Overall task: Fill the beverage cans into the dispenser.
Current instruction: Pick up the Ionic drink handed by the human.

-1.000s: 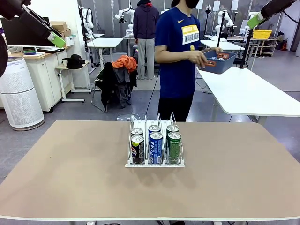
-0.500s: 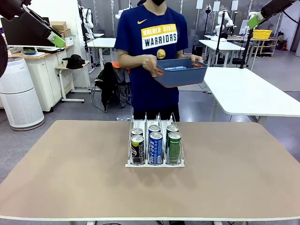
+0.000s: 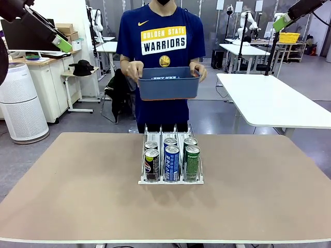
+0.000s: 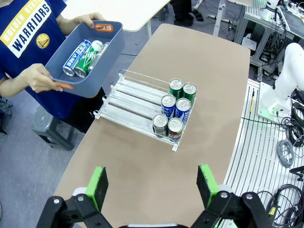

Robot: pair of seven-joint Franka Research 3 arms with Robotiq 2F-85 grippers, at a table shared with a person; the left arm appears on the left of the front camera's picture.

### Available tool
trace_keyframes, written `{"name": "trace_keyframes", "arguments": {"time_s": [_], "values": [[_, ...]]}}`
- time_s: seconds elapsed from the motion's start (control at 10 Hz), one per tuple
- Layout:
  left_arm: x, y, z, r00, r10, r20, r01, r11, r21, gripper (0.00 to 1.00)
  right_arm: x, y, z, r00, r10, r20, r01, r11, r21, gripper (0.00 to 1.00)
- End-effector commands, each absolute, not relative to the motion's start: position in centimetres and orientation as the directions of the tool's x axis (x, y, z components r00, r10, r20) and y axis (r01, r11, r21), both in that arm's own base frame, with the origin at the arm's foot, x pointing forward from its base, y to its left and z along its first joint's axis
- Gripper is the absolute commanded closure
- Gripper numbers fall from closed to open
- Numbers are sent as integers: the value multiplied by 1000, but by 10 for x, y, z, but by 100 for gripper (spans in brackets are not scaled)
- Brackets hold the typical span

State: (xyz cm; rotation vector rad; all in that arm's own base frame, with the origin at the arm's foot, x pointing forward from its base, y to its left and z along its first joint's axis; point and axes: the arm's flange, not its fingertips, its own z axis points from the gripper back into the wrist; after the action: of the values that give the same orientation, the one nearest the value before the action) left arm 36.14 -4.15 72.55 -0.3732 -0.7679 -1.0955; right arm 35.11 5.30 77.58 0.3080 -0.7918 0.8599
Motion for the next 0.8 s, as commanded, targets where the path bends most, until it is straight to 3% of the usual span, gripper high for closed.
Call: {"name": "trace_keyframes", "arguments": {"time_s": [0.0,0.7], "values": [[361,-41,726,252,-647,720,896,437,79,0,350,53,776,396,558,730,-773,631,-63,0],[361,-41,726,252,-647,720,896,437,79,0,350,53,776,396,558,730,-773,631,-63,0]]}}
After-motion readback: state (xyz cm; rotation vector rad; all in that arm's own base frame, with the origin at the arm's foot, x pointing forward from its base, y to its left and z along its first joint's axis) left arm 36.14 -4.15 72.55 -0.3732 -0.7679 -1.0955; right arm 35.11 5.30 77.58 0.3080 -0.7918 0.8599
